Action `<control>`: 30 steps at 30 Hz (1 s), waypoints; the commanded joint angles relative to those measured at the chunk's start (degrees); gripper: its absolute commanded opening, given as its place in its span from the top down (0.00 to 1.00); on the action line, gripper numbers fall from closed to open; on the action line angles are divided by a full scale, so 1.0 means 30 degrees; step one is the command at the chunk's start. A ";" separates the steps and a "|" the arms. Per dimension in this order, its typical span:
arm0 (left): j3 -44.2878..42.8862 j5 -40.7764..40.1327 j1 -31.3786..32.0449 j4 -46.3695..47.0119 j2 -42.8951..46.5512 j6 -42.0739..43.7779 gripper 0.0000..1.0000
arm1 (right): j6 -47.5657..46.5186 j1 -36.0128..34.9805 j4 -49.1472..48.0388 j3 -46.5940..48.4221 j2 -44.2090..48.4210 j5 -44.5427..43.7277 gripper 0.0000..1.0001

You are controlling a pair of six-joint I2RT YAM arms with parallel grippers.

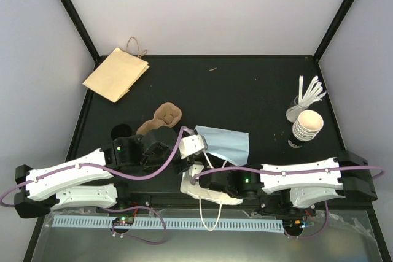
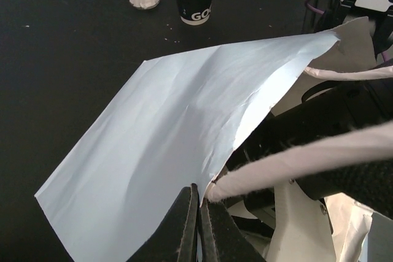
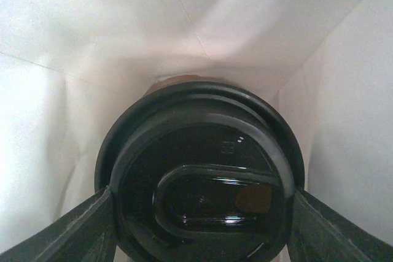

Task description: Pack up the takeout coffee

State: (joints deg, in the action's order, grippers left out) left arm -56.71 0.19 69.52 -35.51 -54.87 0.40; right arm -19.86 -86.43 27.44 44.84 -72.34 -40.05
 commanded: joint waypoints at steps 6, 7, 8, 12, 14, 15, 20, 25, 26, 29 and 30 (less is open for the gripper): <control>-0.0493 -0.0344 0.0178 0.0576 0.0141 -0.0107 0.98 | 0.1261 0.0116 0.2793 -0.0531 0.0472 0.0378 0.44; -0.0477 -0.0386 0.0174 0.0544 0.0128 -0.0084 0.98 | 0.1298 0.0102 0.2837 -0.0518 0.0517 0.0289 0.44; -0.0479 -0.0450 0.0177 0.0544 0.0105 -0.0077 0.98 | 0.1329 0.0100 0.2839 -0.0490 0.0556 0.0131 0.45; -0.0448 -0.0619 0.0177 0.0468 -0.0016 -0.0048 0.98 | 0.1332 0.0100 0.2529 -0.0443 0.1147 -0.0186 0.45; -0.0533 -0.0554 0.0170 0.0519 -0.0048 -0.0047 0.98 | 0.1169 0.0100 0.2492 -0.0541 0.1217 0.0006 0.44; -0.0570 -0.0490 0.0177 0.0544 -0.0075 -0.0062 0.98 | 0.1118 0.0100 0.2470 -0.0596 0.1134 0.0151 0.44; -0.0638 -0.0105 0.0178 0.0698 -0.0088 -0.0148 0.98 | 0.0965 0.0129 0.1994 -0.0821 0.0516 0.0476 0.44; -0.0611 0.0167 0.0174 0.0845 0.0024 -0.0395 0.98 | 0.1002 0.0666 0.2378 -0.0323 -0.0442 0.1329 0.44; -0.0609 0.0172 0.0177 0.0849 0.0037 -0.0424 0.98 | 0.1035 0.0812 0.2438 -0.0217 -0.0575 0.1451 0.44; -0.0638 0.0172 0.0177 0.0820 -0.0012 -0.0526 0.98 | 0.0898 0.1060 0.2500 0.0028 -0.0735 0.1608 0.44; -0.0664 0.0165 0.0174 0.0820 -0.0001 -0.0583 0.99 | 0.0858 0.1128 0.2515 0.0113 -0.0732 0.1691 0.44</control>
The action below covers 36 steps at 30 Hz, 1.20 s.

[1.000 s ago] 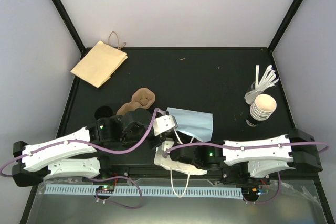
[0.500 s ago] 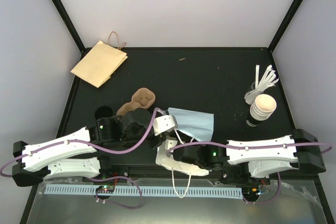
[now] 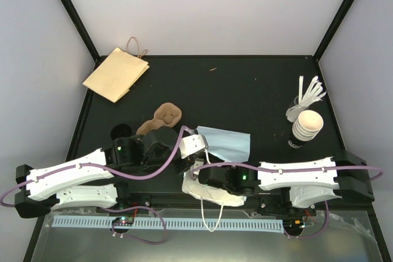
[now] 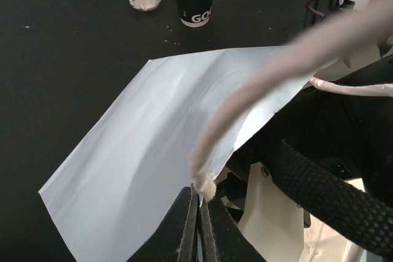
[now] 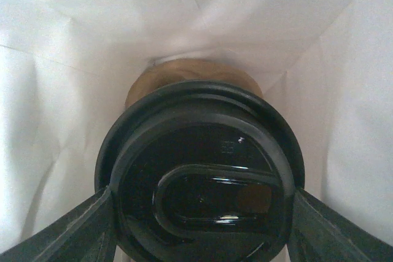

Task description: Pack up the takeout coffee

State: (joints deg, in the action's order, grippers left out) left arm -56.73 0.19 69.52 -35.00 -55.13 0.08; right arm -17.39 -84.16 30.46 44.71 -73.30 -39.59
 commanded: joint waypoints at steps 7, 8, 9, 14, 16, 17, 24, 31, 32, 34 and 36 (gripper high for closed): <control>-0.1294 0.0046 0.0149 0.0425 -0.0393 -0.1142 0.98 | -0.0244 0.1090 0.2399 0.0997 -0.0452 0.3209 0.44; -0.1479 0.0029 0.0123 0.0324 -0.0536 -0.1267 0.98 | -0.0313 0.1172 0.2538 0.1100 -0.0442 0.3409 0.44; -0.1671 0.0023 0.0119 0.0208 -0.0671 -0.1371 0.98 | -0.0373 0.1234 0.2709 0.1208 -0.0459 0.3698 0.45; -0.2471 0.0307 0.0017 -0.0297 -0.1434 -0.1675 0.99 | -0.0474 0.1534 0.3342 0.1713 -0.0554 0.4921 0.45; -0.2674 0.0362 -0.0049 -0.0474 -0.1703 -0.1774 0.98 | -0.0501 0.1616 0.3522 0.1814 -0.0586 0.5410 0.45; -0.2772 0.0376 -0.0103 -0.0521 -0.1758 -0.1822 0.98 | -0.0529 0.1681 0.3601 0.1879 -0.0631 0.5655 0.45; -0.3635 0.0773 -0.0967 -0.0853 -0.2339 -0.1959 0.97 | -0.0659 0.2283 0.3862 0.2161 -0.0773 0.7248 0.45; -0.5206 0.1479 -0.2281 -0.1408 -0.3506 -0.1918 0.71 | -0.1093 0.3433 0.3855 0.2685 -0.1237 0.9047 0.45; -0.5422 0.1713 -0.2561 -0.1462 -0.3635 -0.1925 0.64 | -0.1177 0.3666 0.3877 0.2775 -0.1320 0.9321 0.45; -0.5899 0.2202 -0.3075 -0.1535 -0.3848 -0.1944 0.48 | -0.1375 0.4105 0.3884 0.2952 -0.1496 0.9818 0.45; -0.6490 0.2561 -0.3619 -0.1695 -0.4020 -0.1970 0.39 | -0.1588 0.4659 0.3923 0.3179 -0.1693 1.0223 0.45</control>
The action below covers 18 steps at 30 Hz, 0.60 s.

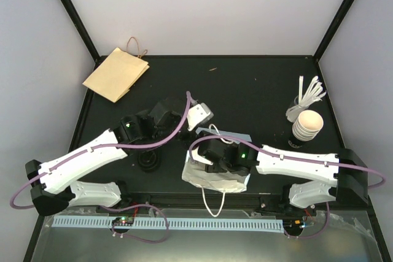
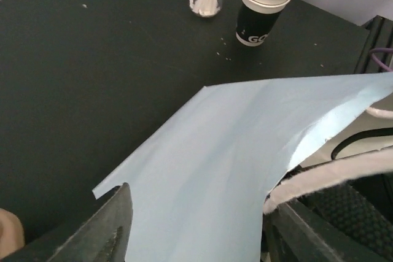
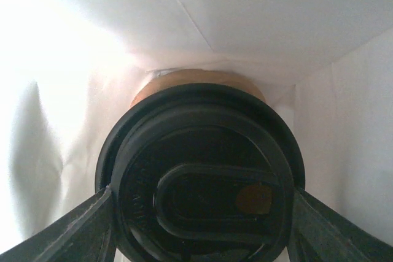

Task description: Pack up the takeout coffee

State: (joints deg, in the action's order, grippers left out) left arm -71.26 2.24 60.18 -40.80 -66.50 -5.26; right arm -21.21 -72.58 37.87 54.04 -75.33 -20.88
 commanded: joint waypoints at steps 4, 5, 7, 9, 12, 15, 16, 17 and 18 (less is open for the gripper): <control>-0.2952 0.2986 -0.1776 -0.0016 -0.0410 -0.0318 0.27 | -0.0642 0.1771 0.1696 0.0745 -0.1419 0.4987 0.45; -0.3314 0.3312 -0.2109 -0.0075 -0.0402 -0.0363 0.22 | -0.0676 0.2061 0.1739 0.0913 -0.1494 0.5151 0.45; -0.3994 0.3861 -0.2732 -0.0168 -0.0369 -0.0458 0.14 | -0.0800 0.2527 0.1972 0.1207 -0.1667 0.5590 0.45; -0.4672 0.4159 -0.3347 -0.0334 -0.0327 -0.0495 0.07 | -0.0895 0.2936 0.2102 0.1458 -0.1858 0.5887 0.45; -0.5807 0.5403 -0.4007 -0.0598 -0.0417 -0.0455 0.01 | -0.0991 0.3456 0.2201 0.1658 -0.2127 0.6261 0.45; -0.6644 0.6247 -0.4232 -0.1105 -0.0706 -0.0478 0.01 | -0.1028 0.4036 0.2129 0.1635 -0.2234 0.6771 0.45; -0.6687 0.6368 -0.4280 -0.1101 -0.0631 -0.0537 0.01 | -0.1024 0.4259 0.2094 0.1662 -0.2291 0.6934 0.45; -0.6656 0.6368 -0.4359 -0.1085 -0.0488 -0.0658 0.01 | -0.1016 0.4488 0.2074 0.1691 -0.2350 0.7148 0.45; -0.6575 0.6310 -0.4512 -0.1076 -0.0327 -0.0831 0.01 | -0.1026 0.4719 0.2058 0.1793 -0.2430 0.7347 0.45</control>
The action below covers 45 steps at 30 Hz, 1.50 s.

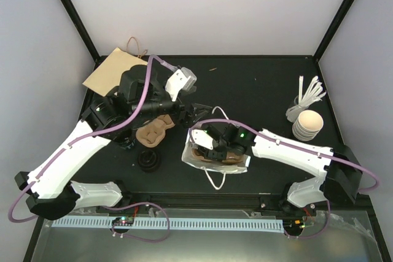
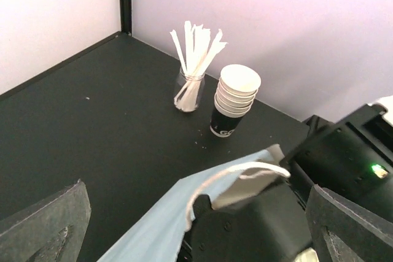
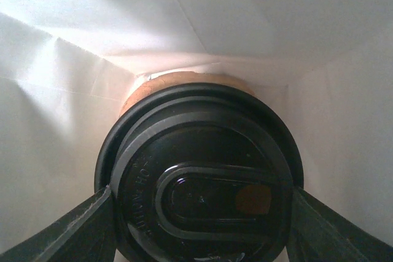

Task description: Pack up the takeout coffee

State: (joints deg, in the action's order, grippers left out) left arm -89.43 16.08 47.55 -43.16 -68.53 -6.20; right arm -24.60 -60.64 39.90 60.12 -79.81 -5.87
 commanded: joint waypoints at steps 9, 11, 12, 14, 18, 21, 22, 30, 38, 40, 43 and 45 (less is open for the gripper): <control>0.0221 0.1434 -0.2406 -0.1575 0.2146 -0.1389 0.01 | 0.0671 0.2533 0.2312 0.0769 -0.2630 0.3705 0.44; 0.0438 0.1413 -0.2796 -0.1933 0.2487 -0.1442 0.01 | 0.0776 0.2908 0.2203 0.0805 -0.2718 0.4102 0.44; 0.0609 0.1435 -0.2961 -0.2087 0.2634 -0.1467 0.01 | 0.0786 0.3087 0.2169 0.0833 -0.2770 0.4297 0.44; 0.1013 0.1441 -0.3356 -0.2235 0.3003 -0.1558 0.01 | 0.0805 0.3386 0.2140 0.0901 -0.2898 0.4585 0.44; 0.2062 0.1536 -0.4030 -0.2354 0.3695 -0.1911 0.01 | 0.0834 0.3868 0.2486 0.1309 -0.3453 0.4839 0.44; 0.2832 0.1855 -0.4410 -0.2289 0.4085 -0.2105 0.01 | 0.0775 0.4258 0.2874 0.1604 -0.3828 0.6267 0.42; 0.3091 0.1937 -0.4488 -0.2245 0.4166 -0.2147 0.01 | 0.0816 0.4293 0.3026 0.1698 -0.4007 0.6476 0.41; 0.4433 0.2307 -0.4758 -0.2084 0.4551 -0.2405 0.01 | 0.1246 0.5404 0.3369 0.2316 -0.4891 0.6617 0.41; 0.6060 0.3050 -0.4817 -0.1378 0.4699 -0.2948 0.01 | 0.1226 0.6666 0.3424 0.2426 -0.5387 0.7594 0.41; 0.6549 0.3485 -0.4823 -0.0937 0.4726 -0.3009 0.01 | 0.1174 0.7228 0.3266 0.2345 -0.5460 0.7886 0.41; 0.7541 0.4132 -0.4811 -0.0253 0.4786 -0.3174 0.02 | 0.1119 0.7486 0.3248 0.2520 -0.5476 0.7759 0.41; 0.8303 0.4351 -0.4833 0.0283 0.4828 -0.3391 0.02 | 0.1243 0.7493 0.3148 0.2681 -0.5504 0.7894 0.41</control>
State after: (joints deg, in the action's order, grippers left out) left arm -67.42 25.67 33.54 -46.70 -55.07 -14.48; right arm -20.84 -38.85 44.56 70.57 -92.05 22.06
